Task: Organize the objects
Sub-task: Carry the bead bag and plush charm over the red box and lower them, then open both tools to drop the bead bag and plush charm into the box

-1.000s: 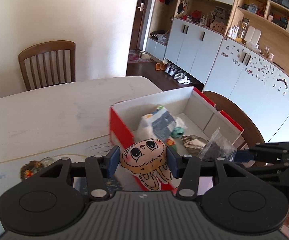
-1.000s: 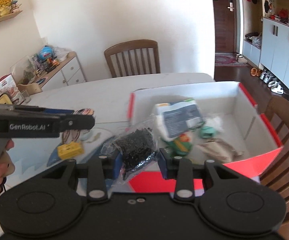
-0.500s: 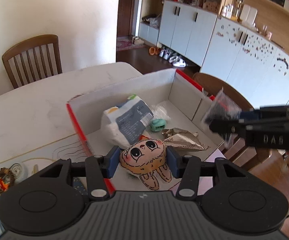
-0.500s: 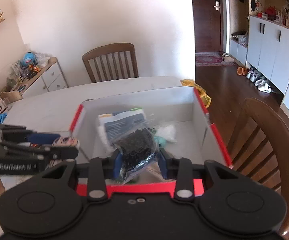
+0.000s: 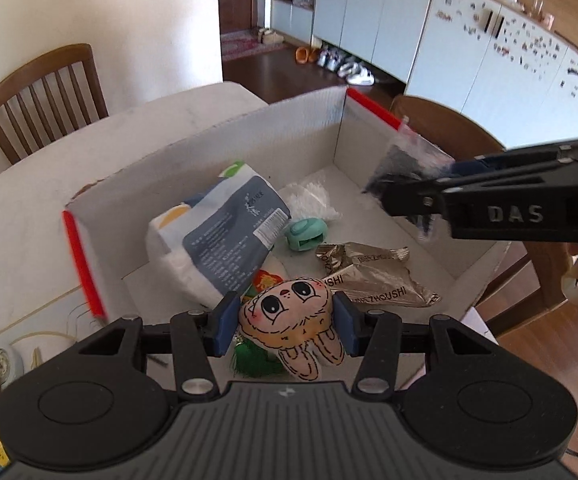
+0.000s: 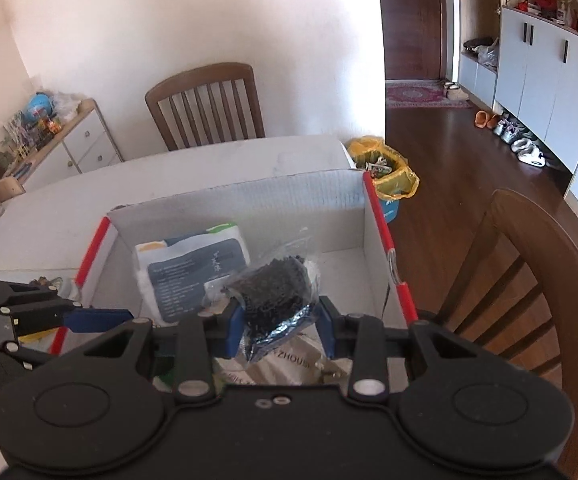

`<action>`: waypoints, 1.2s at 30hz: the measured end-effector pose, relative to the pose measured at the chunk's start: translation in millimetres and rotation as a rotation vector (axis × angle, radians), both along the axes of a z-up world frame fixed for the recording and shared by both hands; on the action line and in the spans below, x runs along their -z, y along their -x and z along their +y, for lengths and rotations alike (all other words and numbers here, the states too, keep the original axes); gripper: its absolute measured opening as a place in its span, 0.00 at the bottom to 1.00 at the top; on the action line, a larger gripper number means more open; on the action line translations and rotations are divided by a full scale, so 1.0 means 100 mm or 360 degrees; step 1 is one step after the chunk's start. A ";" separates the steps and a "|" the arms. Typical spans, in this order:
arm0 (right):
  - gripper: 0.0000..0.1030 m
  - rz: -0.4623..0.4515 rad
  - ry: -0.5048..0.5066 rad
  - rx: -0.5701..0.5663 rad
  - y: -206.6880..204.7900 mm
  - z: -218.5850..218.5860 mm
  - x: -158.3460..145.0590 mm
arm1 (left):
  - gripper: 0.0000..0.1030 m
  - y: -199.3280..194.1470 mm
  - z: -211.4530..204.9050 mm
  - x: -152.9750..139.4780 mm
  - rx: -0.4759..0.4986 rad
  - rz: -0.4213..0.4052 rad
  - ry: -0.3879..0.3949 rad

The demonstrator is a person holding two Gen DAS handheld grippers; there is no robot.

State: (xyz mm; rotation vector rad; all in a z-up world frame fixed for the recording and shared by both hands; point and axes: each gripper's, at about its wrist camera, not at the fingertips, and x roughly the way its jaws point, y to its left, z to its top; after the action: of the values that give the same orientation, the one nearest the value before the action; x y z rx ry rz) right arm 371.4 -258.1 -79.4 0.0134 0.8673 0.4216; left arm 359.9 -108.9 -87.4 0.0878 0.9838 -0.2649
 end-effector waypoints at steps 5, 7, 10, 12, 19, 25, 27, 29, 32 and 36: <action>0.35 0.0070 0.0047 -0.0042 -0.18 0.11 0.13 | 0.48 -0.14 -0.07 0.11 0.0005 0.0069 -0.0025; 0.35 0.0095 0.0066 -0.0062 -0.22 0.15 0.18 | 0.48 -0.18 -0.08 0.15 0.0001 0.0100 -0.0026; 0.35 0.0118 0.0118 -0.0094 -0.26 0.25 0.24 | 0.48 -0.24 -0.10 0.20 -0.0002 0.0141 -0.0038; 0.35 0.0131 0.0154 -0.0113 -0.29 0.32 0.28 | 0.48 -0.27 -0.12 0.23 0.0001 0.0156 -0.0050; 0.35 0.0236 0.0213 -0.0138 -0.43 0.42 0.43 | 0.48 -0.34 -0.13 0.30 -0.0009 0.0205 -0.0051; 0.35 0.0266 0.0247 -0.0155 -0.46 0.41 0.50 | 0.48 -0.38 -0.09 0.33 -0.0029 0.0240 -0.0038; 0.35 0.0272 0.0251 -0.0151 -0.47 0.41 0.52 | 0.49 -0.39 -0.07 0.35 -0.0036 0.0254 -0.0026; 0.35 0.0281 0.0250 -0.0146 -0.48 0.41 0.55 | 0.49 -0.40 -0.05 0.35 -0.0038 0.0262 -0.0015; 0.36 0.0298 0.0239 -0.0136 -0.49 0.41 0.58 | 0.49 -0.40 -0.03 0.35 -0.0039 0.0266 -0.0004; 0.37 0.0304 0.0229 -0.0121 -0.49 0.39 0.58 | 0.52 -0.39 0.01 0.34 -0.0048 0.0261 0.0016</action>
State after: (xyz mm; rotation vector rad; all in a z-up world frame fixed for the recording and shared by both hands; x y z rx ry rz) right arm 420.2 -219.5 -137.3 -0.1137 1.0874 0.4330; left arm 398.7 -107.7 -121.0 0.0420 1.1455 -0.2520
